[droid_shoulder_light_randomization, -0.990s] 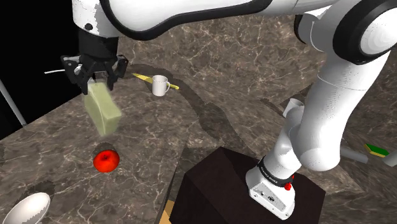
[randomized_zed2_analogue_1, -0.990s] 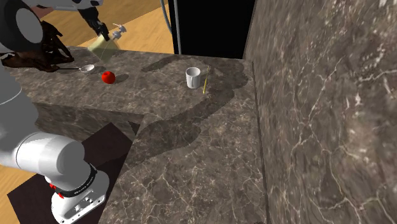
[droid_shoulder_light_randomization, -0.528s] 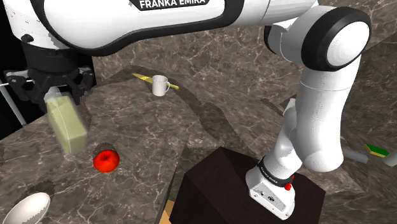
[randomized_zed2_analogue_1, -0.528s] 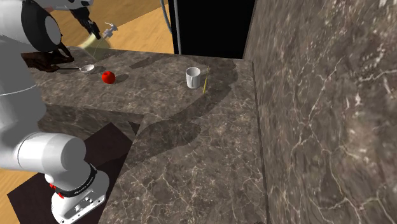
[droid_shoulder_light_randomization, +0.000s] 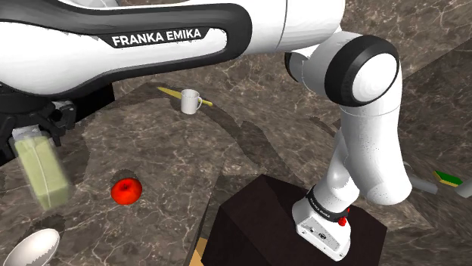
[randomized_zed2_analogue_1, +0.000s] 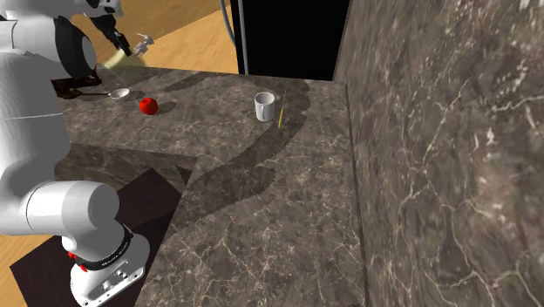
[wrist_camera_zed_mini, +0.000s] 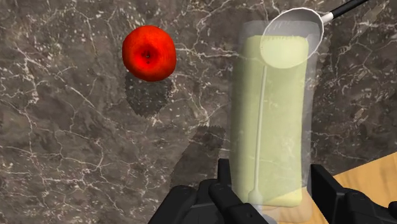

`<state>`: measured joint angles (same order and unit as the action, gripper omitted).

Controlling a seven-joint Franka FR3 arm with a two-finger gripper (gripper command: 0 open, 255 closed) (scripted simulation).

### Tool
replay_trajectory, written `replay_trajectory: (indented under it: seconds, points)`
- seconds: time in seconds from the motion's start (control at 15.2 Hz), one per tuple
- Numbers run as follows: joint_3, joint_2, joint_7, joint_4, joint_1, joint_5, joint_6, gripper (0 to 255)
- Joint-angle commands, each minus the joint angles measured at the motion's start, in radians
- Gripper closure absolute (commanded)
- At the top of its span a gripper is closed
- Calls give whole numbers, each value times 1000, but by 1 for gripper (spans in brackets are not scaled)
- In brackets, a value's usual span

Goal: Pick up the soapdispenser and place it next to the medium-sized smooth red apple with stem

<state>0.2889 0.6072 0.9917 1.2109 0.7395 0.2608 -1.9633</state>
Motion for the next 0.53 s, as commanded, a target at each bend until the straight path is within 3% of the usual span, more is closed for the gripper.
replay_trajectory:
  seconds: [0.0, 0.46]
  points:
    - [-1, 6, 5, 16, 1, 3, -23, 255]
    - [-7, 20, 19, 88, -4, 13, -107, 255]
